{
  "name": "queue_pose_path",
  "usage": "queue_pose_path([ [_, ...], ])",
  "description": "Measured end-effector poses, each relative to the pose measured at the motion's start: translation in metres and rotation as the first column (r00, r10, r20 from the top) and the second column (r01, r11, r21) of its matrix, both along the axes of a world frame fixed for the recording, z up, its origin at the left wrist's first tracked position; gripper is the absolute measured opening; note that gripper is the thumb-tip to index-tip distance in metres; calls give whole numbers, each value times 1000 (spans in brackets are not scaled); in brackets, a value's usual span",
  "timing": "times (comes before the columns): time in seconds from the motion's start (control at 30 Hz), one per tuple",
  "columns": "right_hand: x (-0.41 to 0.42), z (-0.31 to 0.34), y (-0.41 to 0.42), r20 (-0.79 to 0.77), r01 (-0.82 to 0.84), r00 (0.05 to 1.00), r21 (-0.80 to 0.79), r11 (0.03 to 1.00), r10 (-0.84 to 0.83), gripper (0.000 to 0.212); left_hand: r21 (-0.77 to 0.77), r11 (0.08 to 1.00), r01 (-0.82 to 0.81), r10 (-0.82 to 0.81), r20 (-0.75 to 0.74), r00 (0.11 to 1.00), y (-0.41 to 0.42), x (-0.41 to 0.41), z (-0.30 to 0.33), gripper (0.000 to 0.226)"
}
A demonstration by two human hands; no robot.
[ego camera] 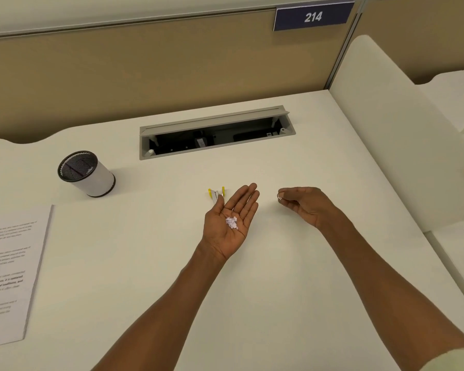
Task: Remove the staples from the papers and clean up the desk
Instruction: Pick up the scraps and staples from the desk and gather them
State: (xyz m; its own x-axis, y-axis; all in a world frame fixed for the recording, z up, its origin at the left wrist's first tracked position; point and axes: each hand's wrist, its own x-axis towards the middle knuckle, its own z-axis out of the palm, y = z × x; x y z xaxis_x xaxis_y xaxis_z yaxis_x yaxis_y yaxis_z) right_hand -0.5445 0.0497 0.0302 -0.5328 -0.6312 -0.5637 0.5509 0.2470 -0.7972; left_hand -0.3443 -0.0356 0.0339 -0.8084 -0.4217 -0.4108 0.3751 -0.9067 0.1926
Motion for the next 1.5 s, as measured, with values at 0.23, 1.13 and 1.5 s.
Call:
queue_pose_path([
  [0.23,57,57,-5,-5,-194,981,-170,966,196,15,10,999,-31,30,4,1000,1,-10,0,64],
  [1.13,111,82,-14,-842,-339,331,314,887,425,19,-2,999,-45,44,-54,998,-3,-17,3,65],
  [1.5,88,52,3,-542,-16,840,-54,998,-16,18,48,994,-96,97,-19,995,-6,-9,6,55],
])
